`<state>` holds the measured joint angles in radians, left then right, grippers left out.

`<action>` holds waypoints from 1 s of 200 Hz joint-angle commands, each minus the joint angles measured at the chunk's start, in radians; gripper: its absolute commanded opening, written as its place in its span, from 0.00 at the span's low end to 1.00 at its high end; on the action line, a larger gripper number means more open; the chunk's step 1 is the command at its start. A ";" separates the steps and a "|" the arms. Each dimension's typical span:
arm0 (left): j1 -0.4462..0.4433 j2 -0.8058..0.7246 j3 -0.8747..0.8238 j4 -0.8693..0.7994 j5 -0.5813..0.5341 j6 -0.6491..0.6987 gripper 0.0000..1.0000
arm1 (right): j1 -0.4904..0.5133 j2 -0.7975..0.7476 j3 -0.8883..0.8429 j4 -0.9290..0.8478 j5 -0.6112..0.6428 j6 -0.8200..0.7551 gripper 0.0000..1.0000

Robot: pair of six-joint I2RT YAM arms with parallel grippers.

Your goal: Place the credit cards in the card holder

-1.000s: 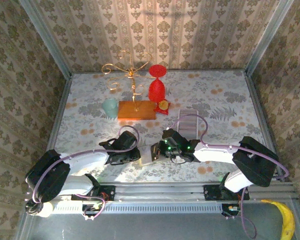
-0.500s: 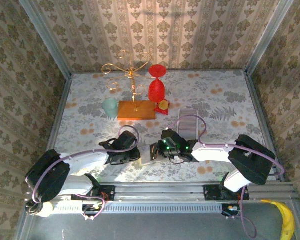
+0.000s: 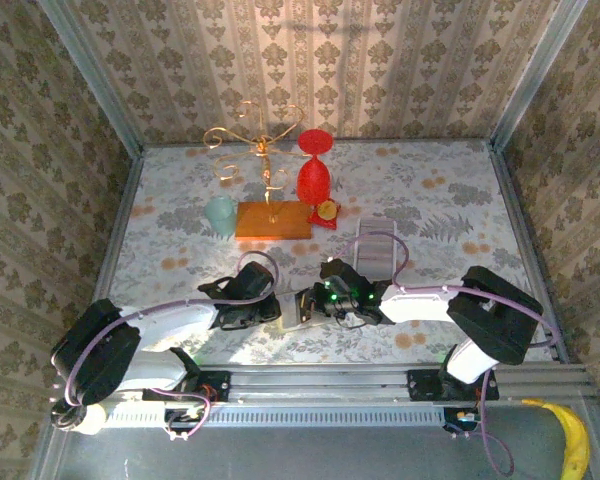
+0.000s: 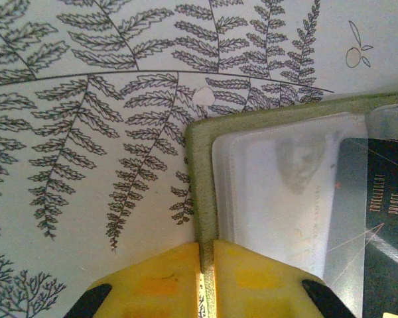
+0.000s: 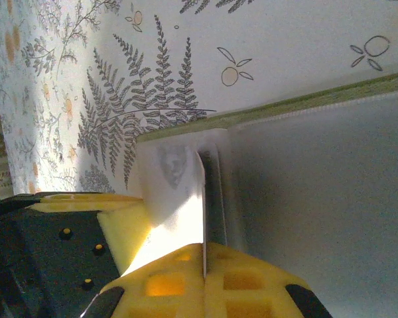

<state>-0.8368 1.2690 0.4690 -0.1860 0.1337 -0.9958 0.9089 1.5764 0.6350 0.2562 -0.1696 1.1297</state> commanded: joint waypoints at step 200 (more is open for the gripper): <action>-0.016 0.029 -0.035 -0.012 0.023 -0.020 0.10 | 0.022 0.080 0.196 -0.295 0.013 -0.191 0.24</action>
<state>-0.8368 1.2678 0.4641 -0.1783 0.1337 -1.0023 0.9154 1.6279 0.7795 -0.0109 -0.1467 0.9665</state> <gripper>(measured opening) 0.099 0.257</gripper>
